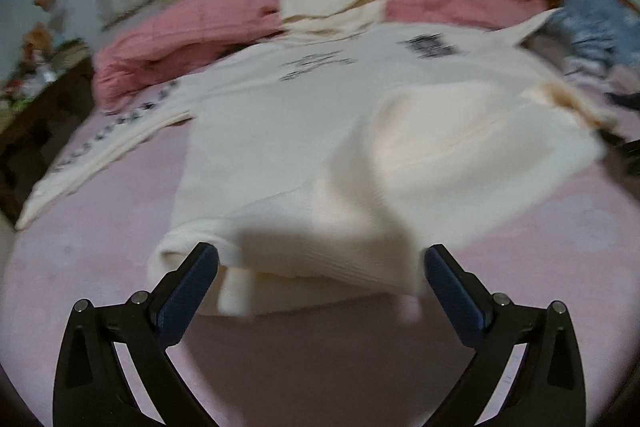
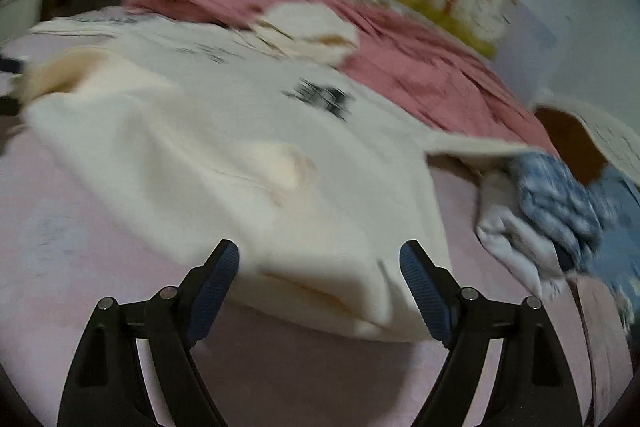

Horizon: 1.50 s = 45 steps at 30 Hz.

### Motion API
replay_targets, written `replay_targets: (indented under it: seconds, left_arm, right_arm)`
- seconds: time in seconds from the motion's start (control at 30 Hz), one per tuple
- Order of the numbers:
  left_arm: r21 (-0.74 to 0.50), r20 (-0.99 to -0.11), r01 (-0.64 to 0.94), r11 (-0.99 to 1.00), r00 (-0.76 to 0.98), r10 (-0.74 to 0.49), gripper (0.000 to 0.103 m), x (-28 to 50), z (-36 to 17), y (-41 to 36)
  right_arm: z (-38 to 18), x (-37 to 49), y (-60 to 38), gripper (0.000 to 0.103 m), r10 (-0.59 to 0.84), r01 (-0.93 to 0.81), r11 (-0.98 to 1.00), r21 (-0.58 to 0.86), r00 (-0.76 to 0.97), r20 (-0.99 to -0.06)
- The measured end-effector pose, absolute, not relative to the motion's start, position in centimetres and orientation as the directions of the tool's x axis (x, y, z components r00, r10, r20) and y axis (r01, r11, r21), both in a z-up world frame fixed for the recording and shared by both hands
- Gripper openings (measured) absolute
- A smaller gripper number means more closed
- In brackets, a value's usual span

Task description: Fold large clothes

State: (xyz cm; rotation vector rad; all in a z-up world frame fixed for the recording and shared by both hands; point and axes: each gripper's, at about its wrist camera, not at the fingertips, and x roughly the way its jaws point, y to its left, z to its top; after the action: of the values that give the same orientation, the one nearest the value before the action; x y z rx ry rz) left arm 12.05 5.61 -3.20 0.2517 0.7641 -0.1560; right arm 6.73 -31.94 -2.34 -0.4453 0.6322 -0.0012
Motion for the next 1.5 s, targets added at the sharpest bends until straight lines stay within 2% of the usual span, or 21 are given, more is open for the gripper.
replay_targets:
  seconds: [0.1,0.17,0.3,0.43,0.5,0.63,0.8,0.9,0.97,1.0,1.03,1.1,1.3,1.33,1.37,1.4,1.43,1.47,1.5]
  left_arm:
    - [0.135,-0.7,0.163,0.977,0.714,-0.022,0.102,13.5,-3.0,7.2]
    - [0.132,-0.664,0.092,0.987,0.748,0.019,0.102,14.0,-2.3,8.6]
    - [0.116,-0.561,-0.029,0.993,0.823,0.09,0.102,14.2,0.0,11.4]
    - [0.086,-0.513,0.016,0.996,0.858,0.03,0.102,13.6,1.1,12.8]
    - [0.09,-0.53,0.001,0.996,0.846,0.047,0.103,13.8,0.8,13.2]
    - [0.017,-0.556,0.003,1.0,0.831,0.007,0.103,14.8,0.8,13.8]
    - [0.059,-0.573,-0.072,0.996,0.814,0.093,0.103,18.3,0.2,14.2]
    - [0.02,-0.554,-0.044,0.999,0.831,0.048,0.103,17.7,0.3,14.3]
    - [0.037,-0.519,-0.001,0.999,0.854,0.02,0.103,16.8,0.8,13.7]
    - [0.045,-0.511,0.015,0.999,0.86,0.01,0.103,16.6,1.0,13.4]
    - [0.047,-0.511,0.035,0.998,0.859,-0.006,0.103,16.4,1.0,13.2]
    - [0.03,-0.543,0.062,0.998,0.839,-0.036,0.103,16.7,0.8,13.0]
    - [-0.107,-0.641,0.142,0.984,0.747,-0.178,0.102,18.3,-1.3,12.9]
    - [-0.121,-0.661,0.15,0.981,0.725,-0.192,0.09,18.6,-1.9,12.9]
    - [-0.123,-0.692,0.157,0.98,0.694,-0.198,0.06,19.1,-2.6,12.7]
    - [-0.115,-0.721,0.155,0.981,0.666,-0.19,0.046,19.4,-3.2,12.4]
    - [-0.096,-0.733,0.135,0.986,0.661,-0.162,0.027,19.5,-3.5,12.4]
    - [-0.08,-0.734,0.11,0.991,0.666,-0.133,0.012,19.5,-3.6,12.4]
    - [-0.079,-0.728,0.1,0.992,0.674,-0.127,0.007,19.3,-3.5,12.4]
  right_arm:
    - [-1.6,7.3,-33.9,0.084,-0.257,0.027,0.903,-0.429,0.834,-0.488]
    - [-0.7,7.5,-35.6,0.084,-0.35,0.158,0.89,-0.427,0.838,-0.419]
    - [0.0,7.6,-38.8,0.084,-0.385,0.252,0.907,-0.339,0.824,-0.417]
    - [0.3,7.6,-39.8,0.084,-0.342,0.232,0.93,-0.286,0.831,-0.438]
    - [0.3,7.5,-40.0,0.084,-0.314,0.208,0.939,-0.272,0.842,-0.44]
    - [-0.3,8.1,-40.0,0.084,-0.255,0.149,0.956,-0.252,0.846,-0.468]
    - [-1.7,10.2,-39.9,0.084,-0.332,0.195,0.934,-0.299,0.781,-0.529]
    - [-2.0,10.5,-40.8,0.083,-0.328,0.208,0.94,-0.269,0.768,-0.55]
    - [-1.9,10.4,-41.5,0.081,-0.321,0.221,0.945,-0.242,0.768,-0.554]
    - [-1.9,10.4,-41.9,0.077,-0.315,0.225,0.948,-0.227,0.768,-0.558]
    - [-1.9,10.5,-42.2,0.067,-0.306,0.225,0.951,-0.21,0.766,-0.565]
    - [-2.1,10.7,-42.7,0.057,-0.265,0.199,0.964,-0.176,0.767,-0.584]
    - [-1.3,9.3,-42.7,0.056,-0.08,0.059,0.997,-0.057,0.837,-0.541]
    - [-1.3,9.3,-42.6,0.056,-0.045,0.026,0.999,-0.041,0.841,-0.54]
    - [-1.3,9.3,-42.4,0.057,-0.03,0.01,0.999,-0.039,0.841,-0.541]
    - [-1.5,9.6,-42.2,0.057,-0.055,0.027,0.998,-0.059,0.831,-0.553]
    - [-1.7,10.0,-42.0,0.057,-0.081,0.045,0.996,-0.078,0.82,-0.566]
    - [-2.2,10.7,-41.9,0.057,-0.119,0.072,0.992,-0.102,0.796,-0.594]
    - [-2.6,11.2,-42.0,0.056,-0.15,0.097,0.988,-0.119,0.772,-0.618]
